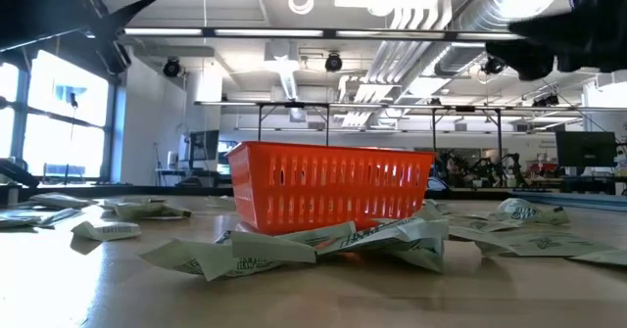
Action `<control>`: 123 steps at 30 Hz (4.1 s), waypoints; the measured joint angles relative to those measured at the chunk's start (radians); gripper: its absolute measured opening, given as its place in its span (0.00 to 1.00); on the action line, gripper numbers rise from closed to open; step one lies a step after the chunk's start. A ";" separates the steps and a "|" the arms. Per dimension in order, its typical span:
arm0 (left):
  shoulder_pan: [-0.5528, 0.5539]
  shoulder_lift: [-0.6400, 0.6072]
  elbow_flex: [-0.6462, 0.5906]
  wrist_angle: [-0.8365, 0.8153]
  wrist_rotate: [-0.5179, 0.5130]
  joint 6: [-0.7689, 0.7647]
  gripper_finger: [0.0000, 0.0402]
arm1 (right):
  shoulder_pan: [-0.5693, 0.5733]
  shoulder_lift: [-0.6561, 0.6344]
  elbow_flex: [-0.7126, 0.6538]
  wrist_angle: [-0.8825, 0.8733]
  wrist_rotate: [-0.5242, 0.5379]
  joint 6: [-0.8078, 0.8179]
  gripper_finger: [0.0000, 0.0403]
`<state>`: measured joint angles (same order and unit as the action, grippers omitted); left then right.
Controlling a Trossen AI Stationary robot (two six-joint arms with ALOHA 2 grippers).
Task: Pick and place Stevia / Truvia into bins
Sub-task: Put the stevia packet into the bin
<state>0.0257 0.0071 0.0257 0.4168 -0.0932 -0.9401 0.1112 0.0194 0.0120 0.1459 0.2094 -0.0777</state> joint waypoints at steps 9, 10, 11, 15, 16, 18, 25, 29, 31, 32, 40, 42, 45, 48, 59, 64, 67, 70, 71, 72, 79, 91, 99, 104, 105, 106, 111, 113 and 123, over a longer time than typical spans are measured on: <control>0.000 0.000 0.001 -0.035 -0.030 0.000 0.51 | -0.001 0.007 0.000 -0.069 0.454 1.015 0.82; 0.000 0.000 0.001 -0.047 -0.031 0.000 0.51 | -0.001 0.006 0.000 -0.070 0.469 1.027 0.82; 0.000 0.000 0.001 -0.061 -0.032 0.000 0.51 | -0.001 0.006 0.000 -0.064 0.474 1.042 0.82; 0.000 0.000 0.001 -0.122 -0.032 0.000 0.51 | -0.001 0.006 0.000 0.014 0.419 1.036 0.82; 0.000 0.000 0.001 -0.139 -0.032 0.000 0.51 | 0.000 0.006 0.000 0.040 0.411 1.023 0.82; 0.000 0.000 0.001 -0.164 -0.032 0.000 0.51 | -0.001 0.007 0.000 0.076 0.418 1.012 0.82; 0.000 0.000 0.001 -0.184 -0.083 -0.006 0.51 | -0.001 0.006 0.000 0.211 0.409 1.046 0.82; 0.000 0.000 0.001 -0.191 -0.162 -0.006 0.51 | -0.001 0.023 0.000 0.183 0.350 1.134 0.82; 0.000 0.000 0.001 -0.192 -0.175 -0.006 0.51 | 0.002 0.062 0.001 0.174 0.334 1.177 0.81; 0.000 0.000 0.001 -0.194 -0.176 -0.006 0.51 | 0.004 0.090 0.009 0.164 0.335 1.182 0.80; 0.000 0.000 0.001 -0.268 -0.207 -0.007 0.51 | 0.005 0.471 0.319 -0.216 0.229 1.175 0.69; 0.000 0.000 0.001 -0.271 -0.208 -0.007 0.51 | 0.005 0.582 0.421 -0.472 0.151 1.213 0.67; 0.000 0.000 0.001 -0.271 -0.208 -0.007 0.51 | 0.005 0.741 0.522 -0.779 0.030 1.244 0.66; 0.000 0.000 0.001 -0.271 -0.208 -0.007 0.51 | 0.005 0.865 0.559 -0.845 -0.076 1.210 0.66; 0.000 0.000 0.001 -0.364 -0.207 -0.062 0.51 | 0.077 1.189 0.563 -0.658 -0.224 1.015 0.67; 0.000 0.000 0.001 -0.369 -0.206 -0.064 0.51 | 0.093 1.286 0.563 -0.626 -0.148 0.988 0.67; 0.000 0.000 0.001 -0.369 -0.206 -0.064 0.51 | 0.093 1.341 0.563 -0.571 -0.146 0.967 0.67; 0.000 0.000 0.001 -0.374 -0.206 -0.063 0.51 | 0.093 1.397 0.564 -0.515 -0.144 0.950 0.66; 0.000 0.000 0.001 -0.379 -0.205 -0.063 0.51 | 0.093 1.413 0.567 -0.500 -0.142 0.948 0.66; 0.000 0.000 0.001 -0.384 -0.205 -0.063 0.51 | 0.093 1.428 0.568 -0.496 -0.139 0.947 0.66; 0.000 0.000 0.001 -0.407 -0.203 -0.063 0.51 | 0.093 1.441 0.567 -0.541 -0.105 0.990 0.45; 0.000 0.000 0.001 -0.407 -0.203 -0.060 0.51 | 0.022 1.354 0.626 -0.577 -0.096 1.015 0.05; 0.000 0.000 0.001 -0.406 -0.219 -0.061 0.51 | -0.118 1.343 0.900 -0.515 -0.236 0.709 0.03; 0.000 0.000 0.001 -0.405 -0.234 -0.061 0.51 | -0.167 1.505 1.029 -0.534 -0.460 0.579 0.01; 0.000 0.000 0.001 -0.405 -0.236 -0.061 0.51 | -0.164 1.542 1.061 -0.538 -0.489 0.559 0.01; 0.000 0.000 0.001 -0.405 -0.236 -0.061 0.51 | -0.158 1.579 1.094 -0.542 -0.520 0.538 0.01; 0.000 0.000 0.001 -0.405 -0.235 -0.061 0.51 | -0.116 1.771 1.254 -0.628 -0.639 0.438 0.03; 0.000 0.000 0.001 -0.405 -0.223 -0.061 0.51 | -0.115 1.825 1.311 -0.642 -0.691 0.425 0.03; 0.000 0.006 0.001 -0.428 -0.026 -0.051 0.51 | -0.090 1.988 1.486 -0.846 -0.640 0.415 0.16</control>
<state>0.0254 0.0127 0.0269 -0.0116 -0.1188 -0.9909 0.0209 2.0073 1.4981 -0.7002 -0.4302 0.3374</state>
